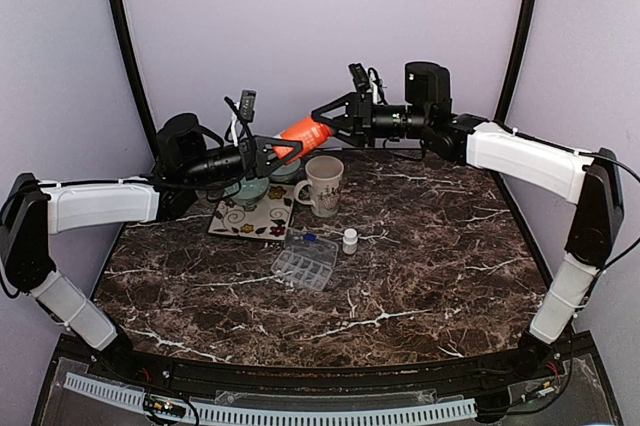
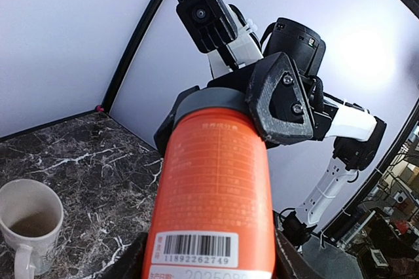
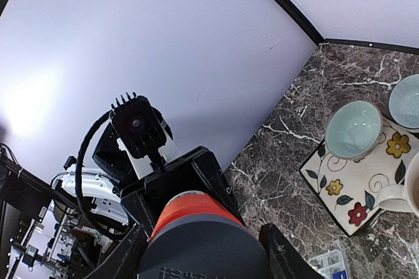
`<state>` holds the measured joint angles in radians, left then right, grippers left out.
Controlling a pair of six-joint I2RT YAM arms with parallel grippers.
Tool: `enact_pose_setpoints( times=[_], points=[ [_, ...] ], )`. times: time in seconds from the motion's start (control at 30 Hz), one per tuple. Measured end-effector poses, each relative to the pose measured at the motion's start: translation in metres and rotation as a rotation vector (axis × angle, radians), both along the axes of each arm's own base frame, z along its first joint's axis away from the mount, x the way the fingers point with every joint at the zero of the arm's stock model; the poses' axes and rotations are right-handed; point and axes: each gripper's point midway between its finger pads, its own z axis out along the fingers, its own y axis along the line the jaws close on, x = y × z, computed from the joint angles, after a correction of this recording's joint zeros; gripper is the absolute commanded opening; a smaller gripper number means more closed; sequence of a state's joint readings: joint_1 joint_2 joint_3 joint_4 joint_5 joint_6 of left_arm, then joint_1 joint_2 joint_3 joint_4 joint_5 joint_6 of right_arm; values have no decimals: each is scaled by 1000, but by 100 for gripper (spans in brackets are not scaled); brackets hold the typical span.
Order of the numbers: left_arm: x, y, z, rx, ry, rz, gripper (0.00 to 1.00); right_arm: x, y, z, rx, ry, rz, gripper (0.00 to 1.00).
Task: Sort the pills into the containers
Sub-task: Screw the lid of the pill bottle onto the pill bottle.
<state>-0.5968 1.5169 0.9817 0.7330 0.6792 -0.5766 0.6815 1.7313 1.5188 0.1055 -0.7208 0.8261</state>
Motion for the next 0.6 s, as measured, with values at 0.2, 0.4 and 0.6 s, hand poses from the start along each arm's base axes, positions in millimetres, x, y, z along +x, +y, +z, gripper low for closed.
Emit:
enact_pose_setpoints(
  times=[0.2,0.4,0.6],
  points=[
    [3,-3,4,0,-34,62,7,5,-1,6,8,2,-32,4],
    [6,-7,7,6,-73,126,7,11,-2,11,12,11,-68,0],
    [7,-8,10,33,-122,206,7,18,-1,15,2,31,-94,0]
  ],
)
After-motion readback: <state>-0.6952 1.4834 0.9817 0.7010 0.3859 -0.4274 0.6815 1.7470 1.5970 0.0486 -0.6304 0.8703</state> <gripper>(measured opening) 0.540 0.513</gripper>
